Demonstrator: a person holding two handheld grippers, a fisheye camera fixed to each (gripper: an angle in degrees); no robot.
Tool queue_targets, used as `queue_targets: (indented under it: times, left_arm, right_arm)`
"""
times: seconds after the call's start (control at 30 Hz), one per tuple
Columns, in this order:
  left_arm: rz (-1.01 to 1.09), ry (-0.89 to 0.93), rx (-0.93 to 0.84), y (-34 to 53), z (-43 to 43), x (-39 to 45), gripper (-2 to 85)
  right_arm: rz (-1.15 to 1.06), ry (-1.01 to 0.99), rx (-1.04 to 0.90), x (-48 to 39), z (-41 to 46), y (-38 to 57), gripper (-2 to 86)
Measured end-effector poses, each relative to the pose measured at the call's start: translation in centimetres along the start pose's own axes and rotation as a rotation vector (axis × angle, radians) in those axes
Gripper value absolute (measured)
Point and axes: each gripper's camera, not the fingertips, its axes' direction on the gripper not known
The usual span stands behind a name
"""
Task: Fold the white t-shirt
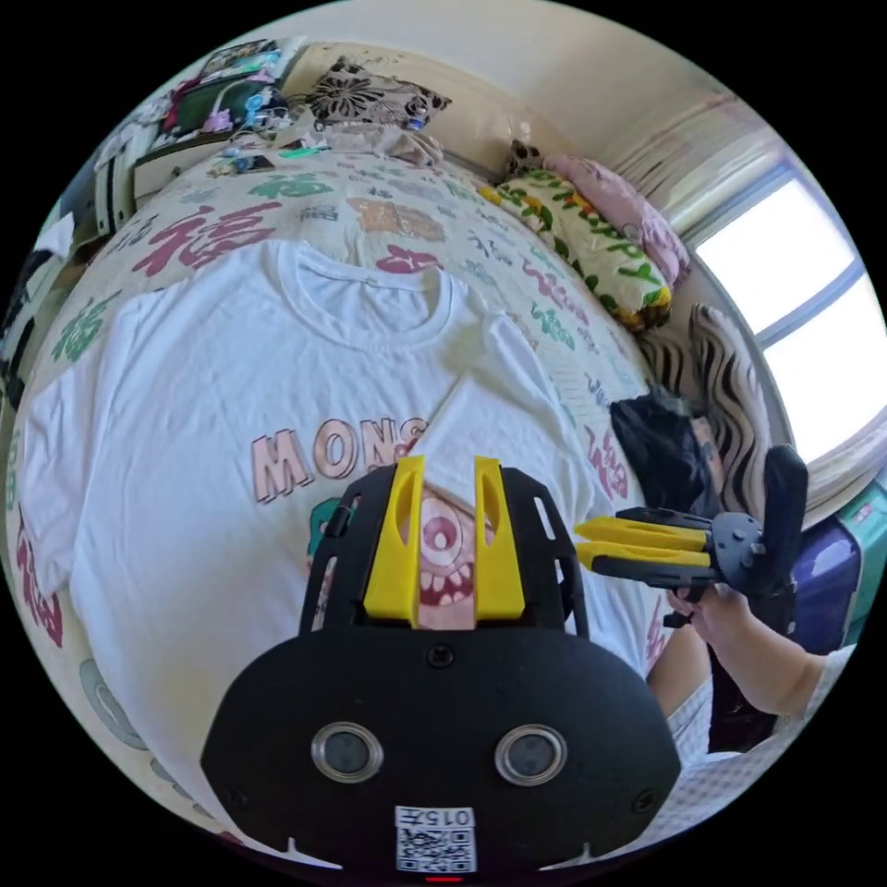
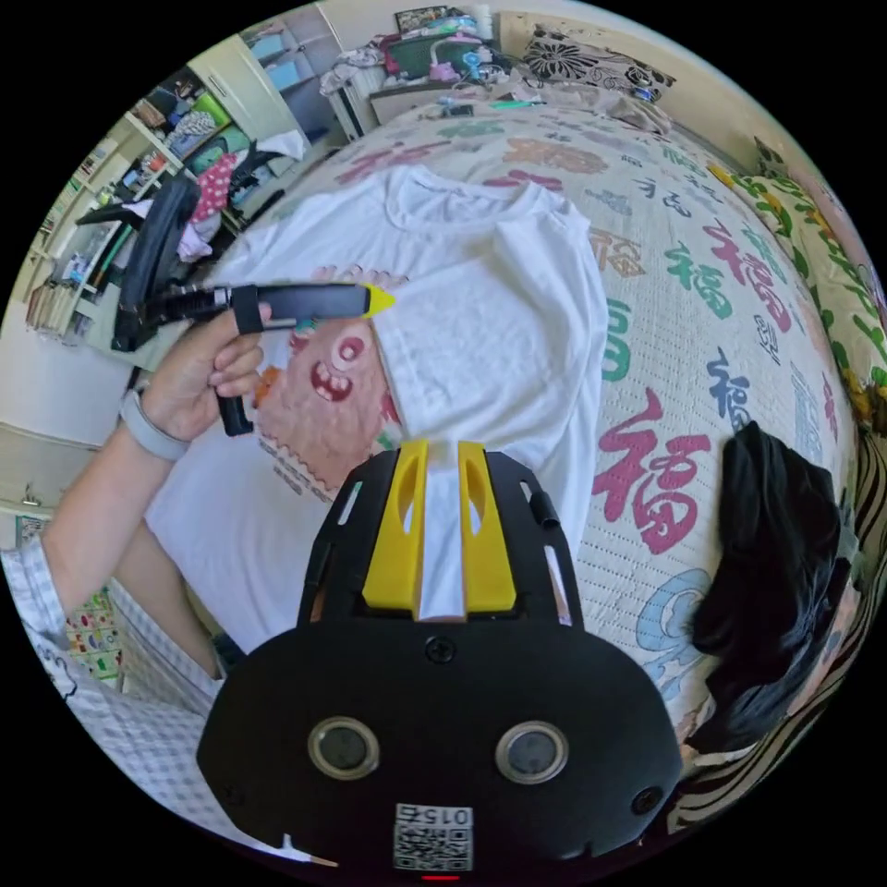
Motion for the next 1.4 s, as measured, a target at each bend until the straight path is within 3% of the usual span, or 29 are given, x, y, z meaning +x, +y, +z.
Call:
queue_targets:
  times: [0.07, 0.23, 0.57, 0.93, 1.03, 1.27, 1.4]
  left_arm:
    - [-0.083, -0.025, 0.111, 2.5, -4.4, -3.0, 8.6]
    - [-0.564, -0.177, 0.445, 12.1, -16.0, -14.5, 7.8]
    - [-0.708, -0.199, 0.411, 15.6, -17.7, -22.1, 8.2]
    - [-0.627, -0.206, 0.384, 16.5, -18.7, -22.2, 1.0]
    - [-0.574, -0.223, 0.410, 16.2, -19.4, -20.8, -0.4]
    - [-0.234, -0.289, 0.425, 14.1, -21.1, -13.8, -0.7]
    - [-0.005, -0.271, 0.342, 12.9, -18.9, -7.8, -0.7]
  right_arm:
    - [-0.035, -0.016, 0.034, -2.1, -1.1, -2.1, 6.3]
    - [-0.185, -0.074, 0.084, -10.4, -1.4, -10.0, 6.5]
    - [-0.357, -0.016, -0.066, -28.6, 9.4, -26.9, 8.5]
    - [-0.261, 0.035, -0.159, -31.1, 18.3, -32.7, 7.5]
    - [-0.235, 0.014, -0.138, -29.7, 17.7, -32.5, 0.9]
    - [-0.054, -0.332, 0.175, -19.6, 8.8, -28.5, -0.6]
    - [0.059, -0.380, 0.328, -11.2, 4.3, -21.7, -0.5]
